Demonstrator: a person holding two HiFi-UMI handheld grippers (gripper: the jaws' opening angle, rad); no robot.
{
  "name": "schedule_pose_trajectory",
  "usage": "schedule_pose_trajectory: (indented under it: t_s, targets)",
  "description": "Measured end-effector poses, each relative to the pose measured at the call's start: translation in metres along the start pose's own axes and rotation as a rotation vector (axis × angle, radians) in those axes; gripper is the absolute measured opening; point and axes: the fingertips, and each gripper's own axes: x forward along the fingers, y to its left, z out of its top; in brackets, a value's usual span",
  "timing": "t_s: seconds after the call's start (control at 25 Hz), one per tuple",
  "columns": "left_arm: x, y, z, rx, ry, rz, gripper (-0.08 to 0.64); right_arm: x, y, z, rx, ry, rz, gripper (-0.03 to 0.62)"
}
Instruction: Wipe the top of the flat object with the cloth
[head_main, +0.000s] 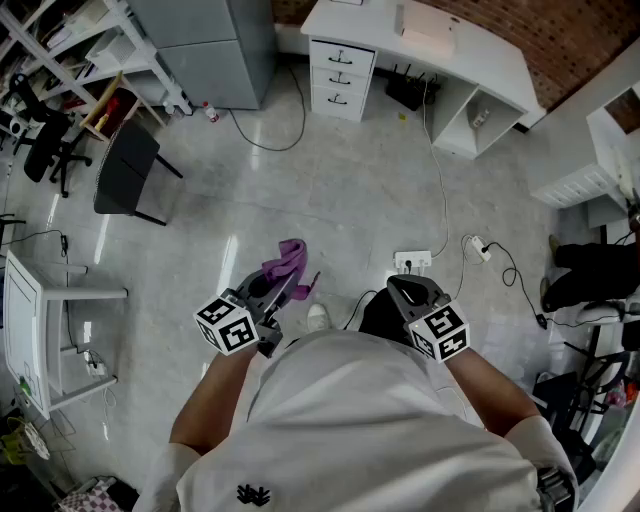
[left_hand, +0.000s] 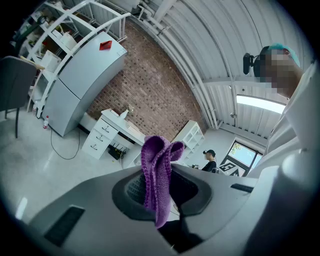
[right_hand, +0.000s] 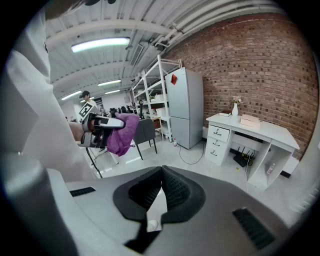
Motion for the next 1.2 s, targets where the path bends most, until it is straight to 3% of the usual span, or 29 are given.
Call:
schedule_pose_trajectory:
  t_s: [0.24,0.48,0.68,0.88,1.0,1.08,1.2]
  targets:
    - [-0.013,0.031,0.005,-0.007,-0.018,0.009,0.069,0.022,0.006,0.006,-0.029,0.022,-0.009,0.029]
    - [0.021,0.04,0.015,-0.004,-0.008,-0.016,0.068,0.039,-0.031,0.013,0.005,-0.013,-0.053,0.029]
    - [0.126,0.05,0.061,0.04,0.04,-0.027,0.069,0.055,-0.141,0.032,0.081,-0.053,-0.069,0.029]
    - [0.257,0.034,0.118,0.094,0.082,-0.076,0.069,0.048,-0.254,0.074,0.095,-0.112,-0.066,0.032]
    - [0.344,0.036,0.152,0.131,0.108,-0.112,0.068,0.055,-0.33,0.079,0.109,-0.102,-0.064,0.037]
    - [0.403,0.044,0.173,0.14,0.116,-0.118,0.067,0.064,-0.388,0.08,0.118,-0.082,-0.069,0.088]
    - [0.473,0.053,0.198,0.14,0.123,-0.125,0.067,0.076,-0.46,0.088,0.141,-0.081,-0.092,0.083]
